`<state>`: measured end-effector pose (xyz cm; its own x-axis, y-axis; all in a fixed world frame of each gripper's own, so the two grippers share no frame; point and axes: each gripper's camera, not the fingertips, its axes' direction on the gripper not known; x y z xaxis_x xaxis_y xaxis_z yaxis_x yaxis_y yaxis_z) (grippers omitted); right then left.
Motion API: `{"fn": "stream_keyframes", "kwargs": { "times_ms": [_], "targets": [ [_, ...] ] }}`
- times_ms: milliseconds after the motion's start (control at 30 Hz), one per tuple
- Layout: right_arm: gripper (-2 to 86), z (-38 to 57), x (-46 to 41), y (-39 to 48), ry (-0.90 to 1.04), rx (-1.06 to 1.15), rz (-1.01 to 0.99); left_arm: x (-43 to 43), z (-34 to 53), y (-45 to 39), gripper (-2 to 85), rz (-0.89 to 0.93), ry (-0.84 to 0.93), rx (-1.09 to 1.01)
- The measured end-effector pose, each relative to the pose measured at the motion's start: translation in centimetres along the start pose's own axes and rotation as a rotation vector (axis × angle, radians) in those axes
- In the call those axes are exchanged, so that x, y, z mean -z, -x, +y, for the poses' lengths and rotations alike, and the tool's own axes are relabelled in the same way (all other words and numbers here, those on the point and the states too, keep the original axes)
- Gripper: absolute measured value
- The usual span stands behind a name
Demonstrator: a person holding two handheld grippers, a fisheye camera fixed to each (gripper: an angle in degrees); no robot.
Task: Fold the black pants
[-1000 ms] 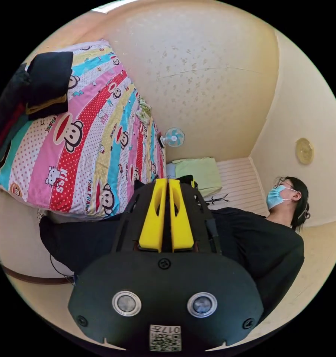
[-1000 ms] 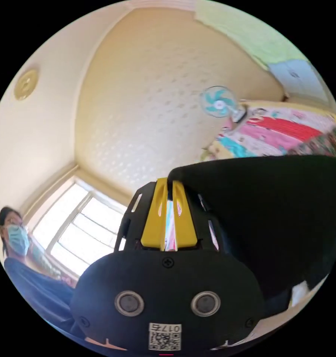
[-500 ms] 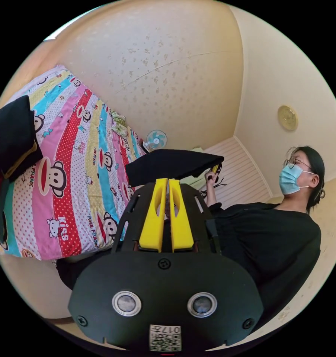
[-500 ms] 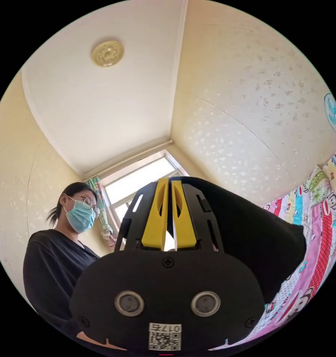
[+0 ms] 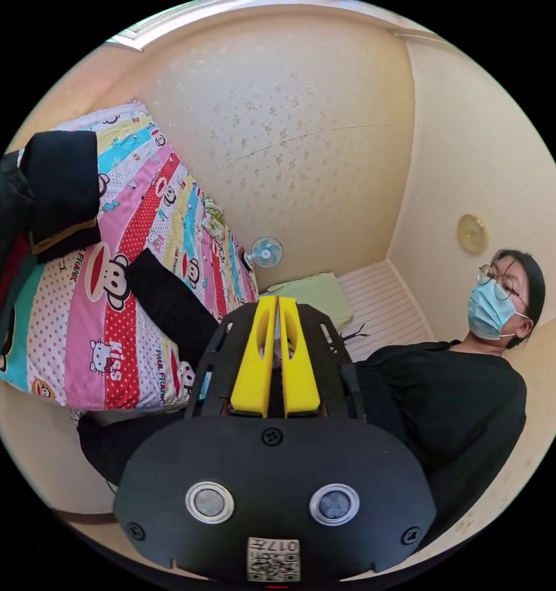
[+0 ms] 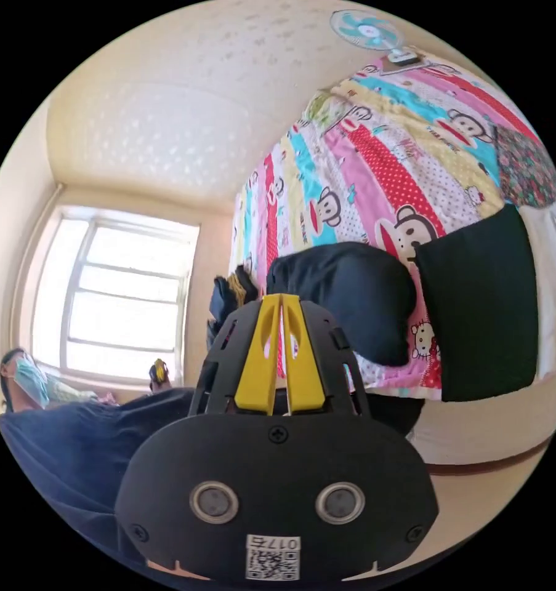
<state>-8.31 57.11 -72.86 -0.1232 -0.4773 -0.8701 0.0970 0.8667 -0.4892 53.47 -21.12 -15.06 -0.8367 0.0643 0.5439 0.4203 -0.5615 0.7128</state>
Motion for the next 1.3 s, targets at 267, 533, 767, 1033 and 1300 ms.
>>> {"fn": "stream_keyframes", "kwargs": {
  "times_ms": [267,533,767,1033,1300],
  "targets": [
    [10.3,-8.5,-20.9,16.2,0.492,0.372,0.370,-1.2,0.9,3.5,-1.0,-0.137,-0.045,0.086],
    [16.9,-7.3,-47.9,24.8,0.765,0.706,0.644,-3.8,5.5,5.6,-0.2,-0.619,0.266,0.285],
    [10.9,-2.6,-58.5,20.1,0.861,0.770,1.089,-5.2,9.9,9.3,6.6,-0.606,0.374,0.422],
    [2.8,-4.2,-38.9,24.0,0.530,0.544,0.690,-7.2,5.0,11.7,9.2,-0.429,0.292,0.260],
    [2.3,1.2,-12.1,28.2,0.088,0.451,0.311,-16.3,1.7,9.5,12.9,-0.350,0.336,0.035]
  ]
}}
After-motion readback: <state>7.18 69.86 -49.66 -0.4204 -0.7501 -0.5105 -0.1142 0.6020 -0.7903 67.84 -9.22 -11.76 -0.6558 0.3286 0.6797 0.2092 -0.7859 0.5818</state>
